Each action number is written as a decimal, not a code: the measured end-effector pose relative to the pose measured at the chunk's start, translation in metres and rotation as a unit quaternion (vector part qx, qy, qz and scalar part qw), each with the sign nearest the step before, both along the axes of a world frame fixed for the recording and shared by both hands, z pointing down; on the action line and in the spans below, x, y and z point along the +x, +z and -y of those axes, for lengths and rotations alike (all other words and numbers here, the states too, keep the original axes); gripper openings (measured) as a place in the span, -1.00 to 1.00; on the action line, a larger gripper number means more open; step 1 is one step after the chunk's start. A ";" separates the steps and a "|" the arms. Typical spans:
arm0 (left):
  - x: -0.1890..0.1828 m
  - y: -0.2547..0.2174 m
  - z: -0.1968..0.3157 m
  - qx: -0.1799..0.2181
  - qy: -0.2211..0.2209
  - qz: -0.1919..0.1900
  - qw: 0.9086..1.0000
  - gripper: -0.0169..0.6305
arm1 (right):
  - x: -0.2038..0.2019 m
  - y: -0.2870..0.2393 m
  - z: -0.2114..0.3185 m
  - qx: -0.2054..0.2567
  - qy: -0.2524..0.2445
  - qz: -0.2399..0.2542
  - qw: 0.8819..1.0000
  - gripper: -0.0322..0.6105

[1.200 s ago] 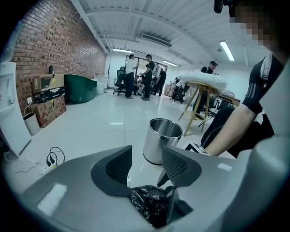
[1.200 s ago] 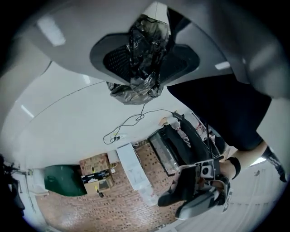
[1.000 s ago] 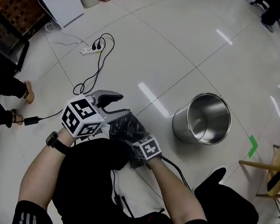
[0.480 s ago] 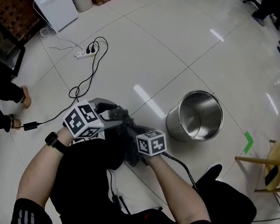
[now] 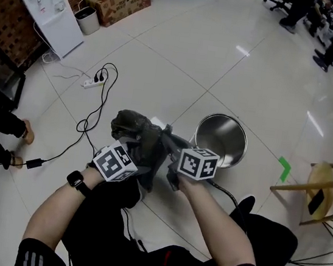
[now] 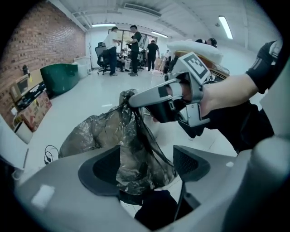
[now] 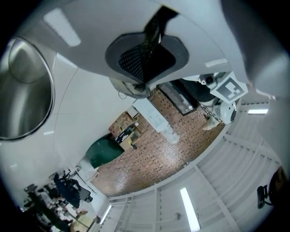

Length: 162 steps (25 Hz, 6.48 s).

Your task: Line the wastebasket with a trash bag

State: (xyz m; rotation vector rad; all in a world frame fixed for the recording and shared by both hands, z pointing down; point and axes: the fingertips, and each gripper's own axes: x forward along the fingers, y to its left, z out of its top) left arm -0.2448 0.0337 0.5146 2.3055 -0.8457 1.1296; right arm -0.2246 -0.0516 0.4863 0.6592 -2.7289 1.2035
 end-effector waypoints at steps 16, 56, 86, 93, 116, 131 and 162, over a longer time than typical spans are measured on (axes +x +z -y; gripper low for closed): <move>0.083 -0.115 0.083 0.203 0.011 0.022 0.979 -0.93 | 0.108 -0.130 0.007 0.093 0.075 0.067 0.991 -0.86; 0.263 -0.128 0.193 -0.042 0.059 -0.367 0.927 -0.95 | 0.358 -0.068 0.098 0.068 0.114 -0.227 0.965 -0.89; 0.281 -0.041 0.181 -0.133 0.053 -0.334 0.932 -0.95 | 0.402 -0.060 0.063 0.112 0.011 -0.347 0.931 0.06; 0.279 0.000 0.179 -0.160 0.010 -0.282 0.946 -0.95 | 0.409 -0.111 0.046 0.137 0.058 -0.249 0.957 0.16; 0.210 0.002 0.223 -0.052 0.032 -0.137 0.989 -0.95 | 0.203 0.073 0.100 0.137 -0.173 -0.428 0.876 -0.88; 0.162 0.058 0.270 -0.012 0.038 -0.051 0.998 -0.95 | 0.195 0.200 0.142 0.118 -0.250 -0.499 0.821 -0.88; 0.151 0.092 0.259 -0.007 0.084 -0.018 0.996 -0.65 | 0.132 0.185 0.117 0.163 -0.261 -0.368 0.878 -0.38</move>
